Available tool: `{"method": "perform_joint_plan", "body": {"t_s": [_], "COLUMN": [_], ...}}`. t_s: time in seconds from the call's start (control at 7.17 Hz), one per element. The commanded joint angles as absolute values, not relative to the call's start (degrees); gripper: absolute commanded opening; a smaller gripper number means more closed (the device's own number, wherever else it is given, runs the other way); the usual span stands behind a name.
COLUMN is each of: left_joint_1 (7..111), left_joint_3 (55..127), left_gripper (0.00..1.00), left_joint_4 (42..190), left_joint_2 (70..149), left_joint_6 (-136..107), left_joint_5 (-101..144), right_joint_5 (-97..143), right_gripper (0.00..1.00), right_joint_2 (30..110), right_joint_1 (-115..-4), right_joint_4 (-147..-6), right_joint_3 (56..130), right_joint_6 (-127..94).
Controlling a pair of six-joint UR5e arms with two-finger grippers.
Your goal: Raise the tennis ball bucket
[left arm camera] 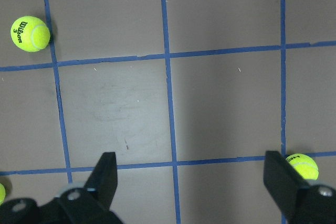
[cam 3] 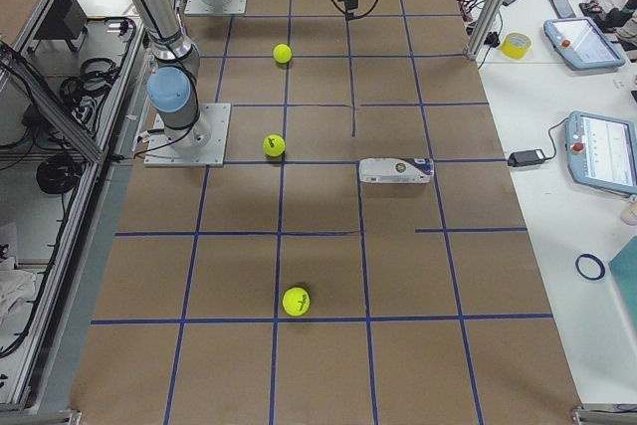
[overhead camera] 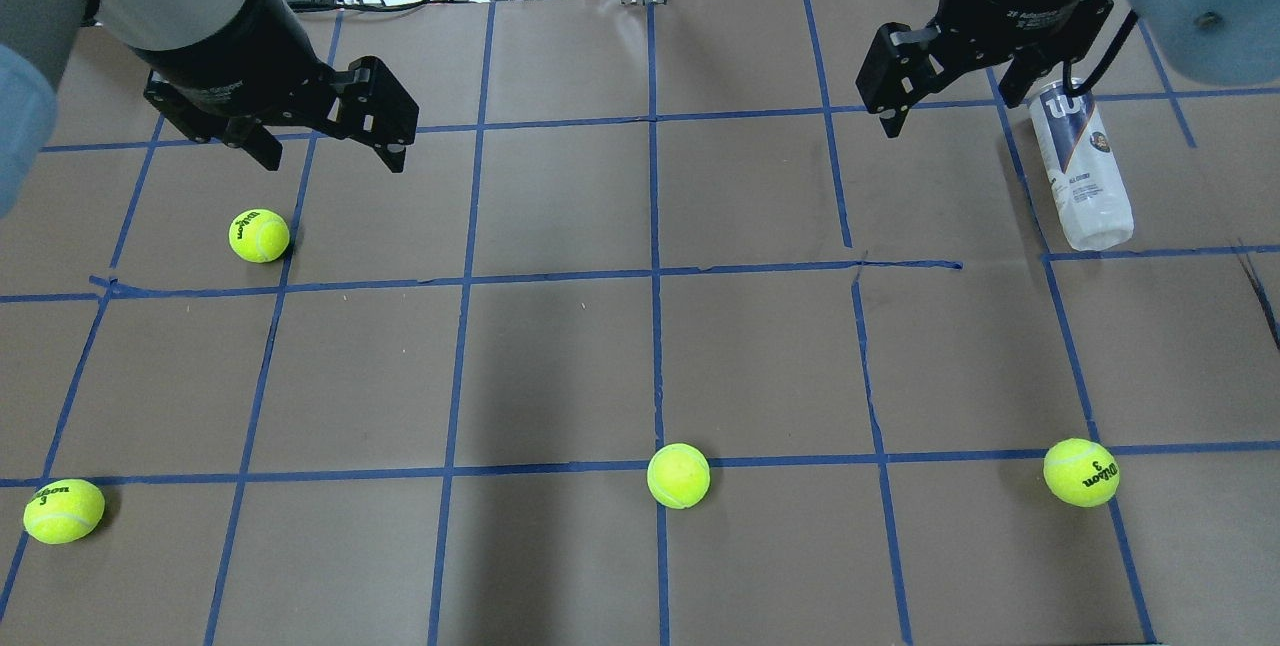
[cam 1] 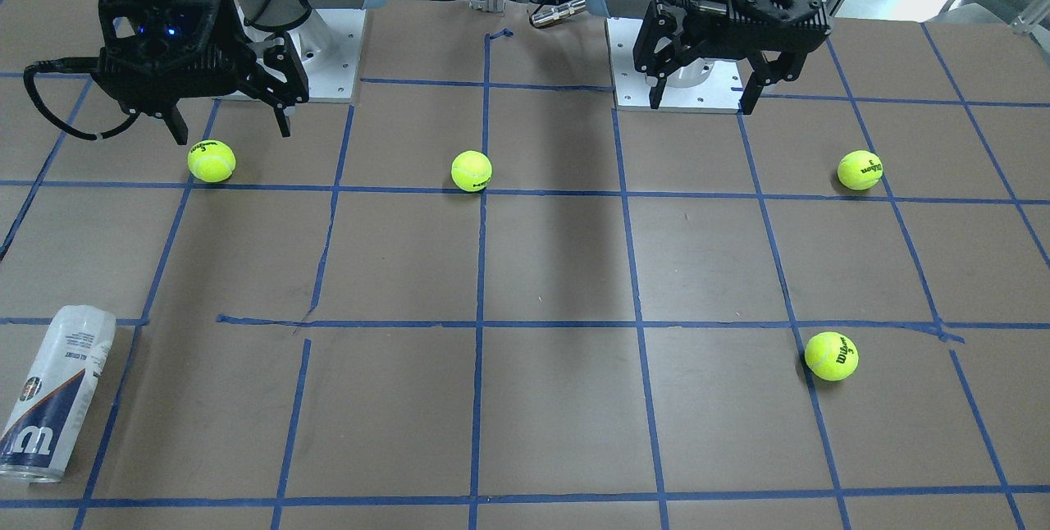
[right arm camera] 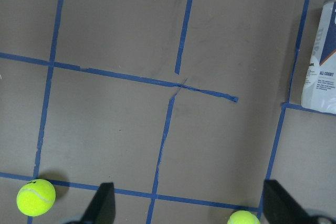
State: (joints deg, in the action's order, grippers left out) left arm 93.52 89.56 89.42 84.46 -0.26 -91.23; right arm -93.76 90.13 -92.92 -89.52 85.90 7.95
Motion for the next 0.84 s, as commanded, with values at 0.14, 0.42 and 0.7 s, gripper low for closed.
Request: {"method": "perform_joint_plan", "body": {"t_s": [0.14,0.42,0.7], "left_joint_1": [93.4,93.5,93.5], "left_joint_3": [89.6,89.6,89.6], "left_gripper": [1.00,1.00,1.00], "left_joint_4": [89.5,89.5,89.6], "left_joint_2": [84.5,84.5,84.5], "left_joint_6": [-0.3,-0.3,-0.2], "left_joint_5": [-91.2,-91.3,-91.3], "right_joint_5": [-93.5,-93.2,-93.7], "right_gripper": [1.00,1.00,1.00], "right_joint_2": [90.1,90.0,90.3], "right_joint_1": [-92.6,-92.6,-92.5], "right_joint_4": [-88.3,-89.1,-89.4], "right_joint_3": [86.4,86.3,86.3], "right_joint_6": [7.9,7.8,7.8]}}
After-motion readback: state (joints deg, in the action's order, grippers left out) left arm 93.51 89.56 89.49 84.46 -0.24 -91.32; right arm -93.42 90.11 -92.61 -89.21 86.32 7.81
